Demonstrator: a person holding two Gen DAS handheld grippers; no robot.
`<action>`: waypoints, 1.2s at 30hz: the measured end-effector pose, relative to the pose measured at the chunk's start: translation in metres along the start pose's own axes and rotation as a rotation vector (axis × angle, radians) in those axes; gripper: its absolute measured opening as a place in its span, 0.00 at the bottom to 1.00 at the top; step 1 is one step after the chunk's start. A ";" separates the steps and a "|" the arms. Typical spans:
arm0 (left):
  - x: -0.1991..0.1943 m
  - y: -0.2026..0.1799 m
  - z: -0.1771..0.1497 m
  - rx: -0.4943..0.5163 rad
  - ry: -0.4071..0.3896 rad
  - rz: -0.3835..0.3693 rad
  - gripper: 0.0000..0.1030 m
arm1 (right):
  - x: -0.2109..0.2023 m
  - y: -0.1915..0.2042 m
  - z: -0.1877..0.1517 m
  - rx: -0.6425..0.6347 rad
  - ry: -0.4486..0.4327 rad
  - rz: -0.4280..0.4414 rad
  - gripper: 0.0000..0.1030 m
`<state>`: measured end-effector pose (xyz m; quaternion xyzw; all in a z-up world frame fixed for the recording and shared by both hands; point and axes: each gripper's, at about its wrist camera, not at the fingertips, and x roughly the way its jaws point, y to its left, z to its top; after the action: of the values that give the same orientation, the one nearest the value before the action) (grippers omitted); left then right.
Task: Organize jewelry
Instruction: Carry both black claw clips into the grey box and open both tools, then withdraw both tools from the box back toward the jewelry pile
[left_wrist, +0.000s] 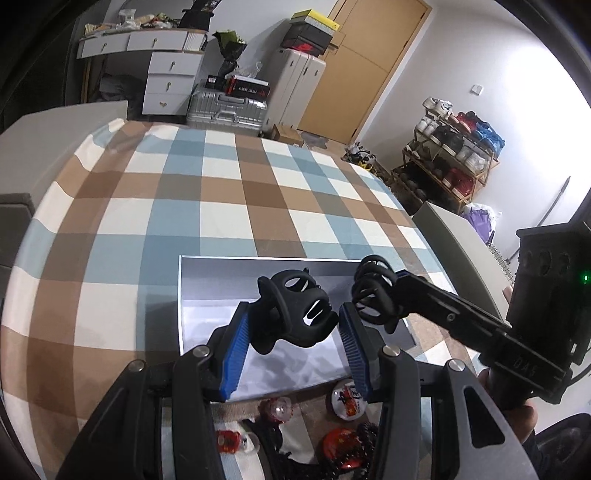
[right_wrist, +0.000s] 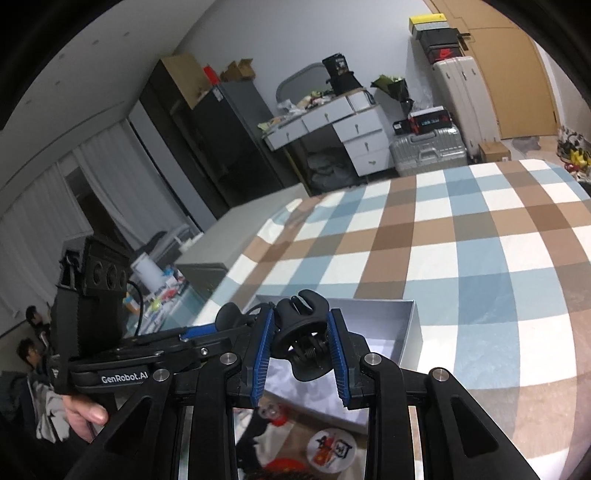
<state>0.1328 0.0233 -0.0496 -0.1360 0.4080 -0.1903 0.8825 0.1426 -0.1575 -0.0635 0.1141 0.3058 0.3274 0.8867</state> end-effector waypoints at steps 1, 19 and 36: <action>0.003 0.002 0.000 -0.005 0.009 -0.005 0.40 | 0.004 -0.001 0.000 -0.002 0.010 -0.007 0.28; 0.014 0.008 0.004 -0.010 0.058 -0.010 0.42 | 0.025 0.001 0.000 -0.017 0.028 -0.081 0.32; -0.041 0.008 -0.009 0.003 -0.121 0.110 0.76 | -0.063 0.014 -0.011 -0.035 -0.175 -0.100 0.68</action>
<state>0.1031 0.0476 -0.0309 -0.1234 0.3607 -0.1334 0.9148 0.0908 -0.1881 -0.0368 0.1113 0.2269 0.2768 0.9271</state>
